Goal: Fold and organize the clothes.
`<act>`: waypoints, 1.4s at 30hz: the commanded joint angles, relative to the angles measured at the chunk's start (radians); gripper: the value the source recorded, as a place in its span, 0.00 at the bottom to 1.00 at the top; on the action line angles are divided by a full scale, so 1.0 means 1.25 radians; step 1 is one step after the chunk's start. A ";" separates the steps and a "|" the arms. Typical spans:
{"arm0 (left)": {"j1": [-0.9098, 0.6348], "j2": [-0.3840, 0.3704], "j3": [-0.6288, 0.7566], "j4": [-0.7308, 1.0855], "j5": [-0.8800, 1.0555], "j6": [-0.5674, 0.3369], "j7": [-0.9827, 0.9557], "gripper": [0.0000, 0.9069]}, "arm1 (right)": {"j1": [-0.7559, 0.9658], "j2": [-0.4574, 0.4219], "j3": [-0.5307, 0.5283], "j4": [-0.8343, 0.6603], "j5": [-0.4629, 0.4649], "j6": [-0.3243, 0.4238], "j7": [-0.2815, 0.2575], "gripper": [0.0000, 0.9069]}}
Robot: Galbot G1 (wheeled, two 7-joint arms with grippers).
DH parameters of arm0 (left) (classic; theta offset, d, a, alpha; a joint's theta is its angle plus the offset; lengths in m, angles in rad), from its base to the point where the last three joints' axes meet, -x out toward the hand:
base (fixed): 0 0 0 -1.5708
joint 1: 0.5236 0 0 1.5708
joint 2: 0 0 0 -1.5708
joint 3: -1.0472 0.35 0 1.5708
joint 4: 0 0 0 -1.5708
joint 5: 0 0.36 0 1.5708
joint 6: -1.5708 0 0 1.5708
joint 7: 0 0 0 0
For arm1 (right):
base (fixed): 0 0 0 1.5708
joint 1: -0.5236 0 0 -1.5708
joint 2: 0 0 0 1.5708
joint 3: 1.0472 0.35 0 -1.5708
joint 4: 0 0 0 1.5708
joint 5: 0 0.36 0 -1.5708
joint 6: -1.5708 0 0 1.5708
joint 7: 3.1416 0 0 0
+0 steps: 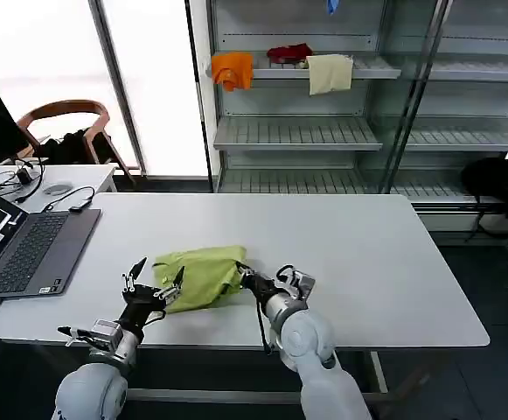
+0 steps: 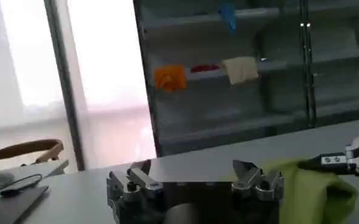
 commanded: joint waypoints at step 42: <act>0.016 -0.009 0.007 0.009 0.007 0.000 0.001 1.00 | -0.176 -0.215 0.076 0.125 -0.656 0.010 -0.266 1.00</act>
